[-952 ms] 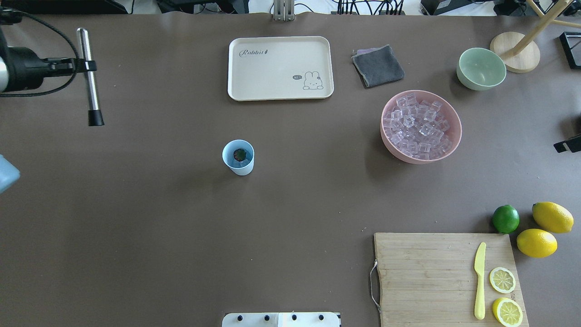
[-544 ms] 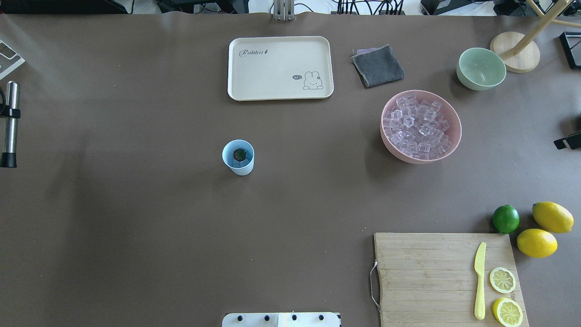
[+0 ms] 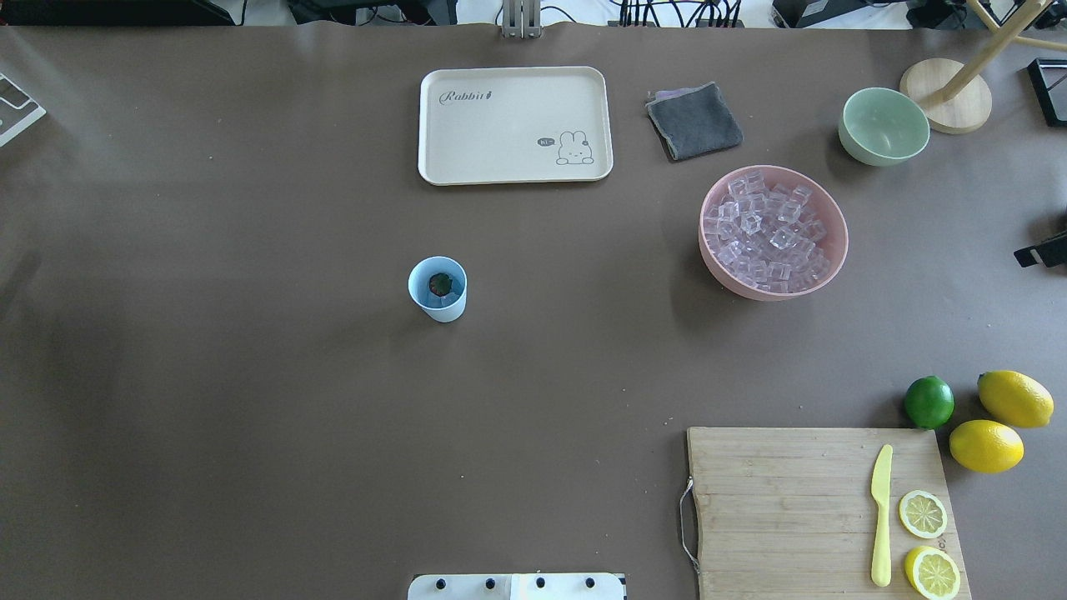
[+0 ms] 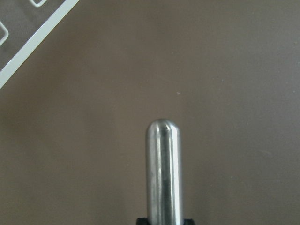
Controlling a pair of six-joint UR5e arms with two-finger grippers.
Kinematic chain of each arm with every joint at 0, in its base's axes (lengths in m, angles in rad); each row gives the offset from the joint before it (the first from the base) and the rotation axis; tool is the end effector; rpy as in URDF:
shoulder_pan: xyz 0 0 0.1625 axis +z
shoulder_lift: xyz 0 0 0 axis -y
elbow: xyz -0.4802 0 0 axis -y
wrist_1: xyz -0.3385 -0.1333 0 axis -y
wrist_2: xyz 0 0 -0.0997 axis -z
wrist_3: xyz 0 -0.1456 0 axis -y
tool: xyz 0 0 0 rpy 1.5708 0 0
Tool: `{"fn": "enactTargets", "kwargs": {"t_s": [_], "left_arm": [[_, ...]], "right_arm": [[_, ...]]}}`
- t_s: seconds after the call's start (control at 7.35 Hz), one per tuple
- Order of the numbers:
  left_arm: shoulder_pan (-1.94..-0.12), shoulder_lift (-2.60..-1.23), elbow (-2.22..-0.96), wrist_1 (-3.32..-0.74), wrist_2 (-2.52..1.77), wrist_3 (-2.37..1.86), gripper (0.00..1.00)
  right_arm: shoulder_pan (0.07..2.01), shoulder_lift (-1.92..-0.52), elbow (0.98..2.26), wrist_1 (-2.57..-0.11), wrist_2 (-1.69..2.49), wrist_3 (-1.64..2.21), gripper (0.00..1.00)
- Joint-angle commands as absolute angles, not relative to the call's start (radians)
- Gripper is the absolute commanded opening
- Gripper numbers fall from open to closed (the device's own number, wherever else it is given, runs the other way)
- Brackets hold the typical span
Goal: Mash ice and strawberries in cup
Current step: 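Lift the pestle out and carry it back beside the left arm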
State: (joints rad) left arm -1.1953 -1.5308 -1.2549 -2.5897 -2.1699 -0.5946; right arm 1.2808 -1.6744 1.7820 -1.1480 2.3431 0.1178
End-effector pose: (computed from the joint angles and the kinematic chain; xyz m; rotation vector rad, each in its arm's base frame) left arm 0.1176 -0.4380 0.7937 0.2992 0.8085 -0.0068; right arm -0.0913 -0.4169 0.6433 0.3419 -0.8436 -0.3649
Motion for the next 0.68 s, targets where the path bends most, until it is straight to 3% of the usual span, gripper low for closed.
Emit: {"fn": "enactTargets", "kwargs": {"t_s": [0.0,0.27,0.54], "left_arm": [[-1.187,-1.545,-1.255,-2.594,-2.178,-0.591,0.98],[-1.343,-1.621,-1.333,-2.439,-2.355,-0.577,0.98],[-1.484,-1.765,-1.417,-2.062,-2.47,-0.417,0.98]], "right_arm": [[1.281,-1.664,1.781,-1.147,2.336,0.118,0.98],[1.281,-1.663,1.779,-1.147,2.336,0.118,0.98],[1.282,-1.658,1.779,-1.149,2.339,0.118,0.98]]}}
